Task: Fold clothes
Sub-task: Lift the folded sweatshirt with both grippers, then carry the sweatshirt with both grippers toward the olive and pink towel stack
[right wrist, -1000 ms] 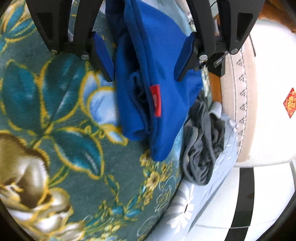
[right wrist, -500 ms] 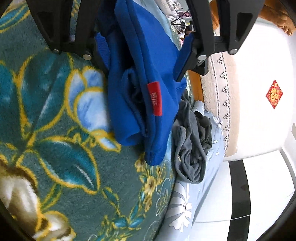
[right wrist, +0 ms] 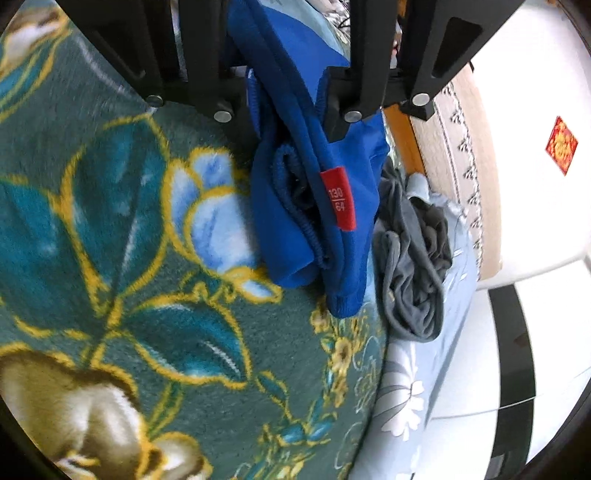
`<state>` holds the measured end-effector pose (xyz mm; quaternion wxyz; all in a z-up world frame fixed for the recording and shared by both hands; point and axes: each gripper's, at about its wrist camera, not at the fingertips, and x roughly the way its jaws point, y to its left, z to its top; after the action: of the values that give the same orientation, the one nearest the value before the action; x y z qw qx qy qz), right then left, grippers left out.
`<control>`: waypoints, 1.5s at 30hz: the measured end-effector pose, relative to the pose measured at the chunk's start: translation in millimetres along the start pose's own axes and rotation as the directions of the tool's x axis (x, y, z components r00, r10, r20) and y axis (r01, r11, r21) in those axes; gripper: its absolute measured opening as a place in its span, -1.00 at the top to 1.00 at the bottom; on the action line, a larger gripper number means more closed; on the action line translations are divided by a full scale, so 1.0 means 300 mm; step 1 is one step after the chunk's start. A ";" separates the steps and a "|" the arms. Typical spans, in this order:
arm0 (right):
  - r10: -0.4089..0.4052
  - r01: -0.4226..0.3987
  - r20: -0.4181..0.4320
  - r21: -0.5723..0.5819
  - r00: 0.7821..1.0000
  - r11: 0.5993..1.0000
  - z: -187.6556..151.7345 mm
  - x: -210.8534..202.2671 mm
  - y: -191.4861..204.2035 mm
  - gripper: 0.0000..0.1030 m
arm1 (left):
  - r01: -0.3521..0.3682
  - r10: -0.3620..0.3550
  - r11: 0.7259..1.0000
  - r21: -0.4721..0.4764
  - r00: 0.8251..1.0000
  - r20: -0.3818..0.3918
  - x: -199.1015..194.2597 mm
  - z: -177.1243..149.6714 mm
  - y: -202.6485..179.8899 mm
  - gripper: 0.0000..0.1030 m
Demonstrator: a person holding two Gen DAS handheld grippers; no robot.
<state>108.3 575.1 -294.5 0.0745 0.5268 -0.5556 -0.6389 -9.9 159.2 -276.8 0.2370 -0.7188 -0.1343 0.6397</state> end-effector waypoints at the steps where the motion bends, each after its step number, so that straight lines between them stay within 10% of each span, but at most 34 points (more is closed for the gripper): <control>1: -0.014 0.014 0.004 -0.001 1.000 1.000 -0.004 -0.007 0.015 0.57 | -0.013 0.013 1.000 0.009 1.000 0.001 -0.004 -0.002 -0.010 0.31; 26: -0.067 0.068 0.185 0.001 0.980 0.998 -0.584 -0.576 0.375 0.61 | -0.027 0.027 0.947 0.320 1.000 0.006 -0.531 -0.268 -0.427 0.54; 45: -0.039 0.075 0.515 -0.049 0.856 0.996 -0.815 -1.229 0.574 0.61 | 0.174 -0.229 0.755 0.633 0.974 0.006 -0.784 -0.455 -0.990 0.57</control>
<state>368.8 607.7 101.3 -0.0776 0.3509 -0.5175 -0.7766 122.9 272.3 86.3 0.5244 -0.5528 0.0005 0.6476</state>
